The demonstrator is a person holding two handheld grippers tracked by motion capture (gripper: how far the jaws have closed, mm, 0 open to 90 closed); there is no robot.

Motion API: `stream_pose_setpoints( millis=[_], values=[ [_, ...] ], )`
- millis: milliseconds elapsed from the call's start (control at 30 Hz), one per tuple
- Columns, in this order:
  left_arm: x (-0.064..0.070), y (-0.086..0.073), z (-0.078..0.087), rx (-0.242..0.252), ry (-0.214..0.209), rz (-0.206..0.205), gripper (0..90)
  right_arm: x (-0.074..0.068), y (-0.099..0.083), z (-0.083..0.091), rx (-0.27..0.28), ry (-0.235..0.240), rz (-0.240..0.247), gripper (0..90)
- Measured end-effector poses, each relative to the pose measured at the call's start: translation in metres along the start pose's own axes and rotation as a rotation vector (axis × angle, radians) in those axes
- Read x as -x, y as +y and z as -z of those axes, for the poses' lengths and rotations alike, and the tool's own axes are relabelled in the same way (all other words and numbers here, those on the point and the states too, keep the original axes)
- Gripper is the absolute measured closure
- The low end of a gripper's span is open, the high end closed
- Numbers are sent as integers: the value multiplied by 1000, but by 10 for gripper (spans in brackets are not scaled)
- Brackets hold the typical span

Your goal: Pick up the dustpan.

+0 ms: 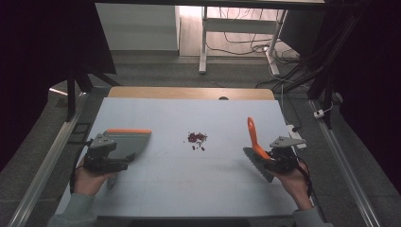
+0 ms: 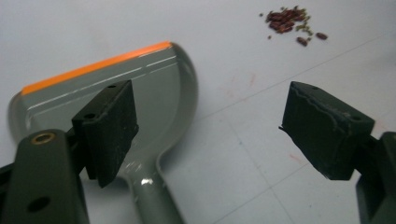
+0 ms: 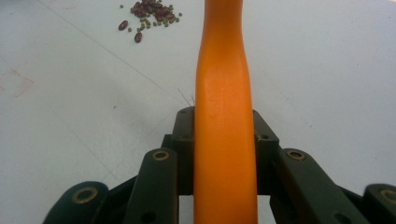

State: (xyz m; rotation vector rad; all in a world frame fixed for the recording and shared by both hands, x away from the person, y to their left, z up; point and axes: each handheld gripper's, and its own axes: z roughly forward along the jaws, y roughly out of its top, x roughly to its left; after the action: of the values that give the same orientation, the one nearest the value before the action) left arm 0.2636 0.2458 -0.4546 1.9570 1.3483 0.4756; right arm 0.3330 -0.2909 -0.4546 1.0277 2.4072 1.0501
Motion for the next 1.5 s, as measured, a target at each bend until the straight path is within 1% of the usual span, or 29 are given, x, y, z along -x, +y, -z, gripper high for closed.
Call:
stream_pose_setpoints(
  millis=[67,100,233,333,433,533,633,733,833,1000,1067,1200,1233,1267,1300,1367,1433,1500],
  values=[
    [-2,0,2,-32,31,15,201,0,1,-1,-4,-1,6,703],
    [-4,0,3,-44,38,28,203,0,1,-1,-5,-1,8,703],
    [-10,-2,6,-72,44,69,202,-3,1,0,-8,2,14,703],
    [-15,-3,7,-93,53,89,201,-4,1,0,-9,2,22,703],
    [-22,-6,3,-135,71,114,197,-4,2,0,-5,-5,18,703],
    [-28,-12,-2,-165,63,143,193,-3,2,-1,-2,-7,8,703],
    [-32,-17,-6,-195,62,166,186,-5,3,-4,-8,-1,14,703],
    [-36,-23,-11,-225,66,180,182,-7,3,-6,-10,-2,24,703],
    [-37,-26,-18,-250,58,190,179,-7,3,-6,-11,-1,26,703],
    [-36,-29,-28,-273,37,200,174,-5,1,-5,-13,-8,17,703],
    [-35,-31,-31,-278,19,210,174,-5,1,-5,-12,-8,16,703],
    [-36,-35,-38,-290,18,222,182,-5,1,-5,-13,-10,19,703],
    [-37,-35,-40,-290,15,224,182,-5,1,-5,-13,-10,19,703],
    [-37,-37,-42,-282,11,230,213,-6,1,-6,-17,-7,20,703],
    [-38,-38,-43,-270,10,241,213,-6,1,-6,-17,-7,20,703],
    [-39,-40,-46,-270,4,242,238,-8,1,-7,-21,-5,26,703],
    [-42,-41,-49,-264,-1,257,261,-8,1,-7,-21,-6,26,703],
    [-42,-42,-50,-264,-4,259,279,-9,1,-7,-18,-8,27,703]
  ],
)
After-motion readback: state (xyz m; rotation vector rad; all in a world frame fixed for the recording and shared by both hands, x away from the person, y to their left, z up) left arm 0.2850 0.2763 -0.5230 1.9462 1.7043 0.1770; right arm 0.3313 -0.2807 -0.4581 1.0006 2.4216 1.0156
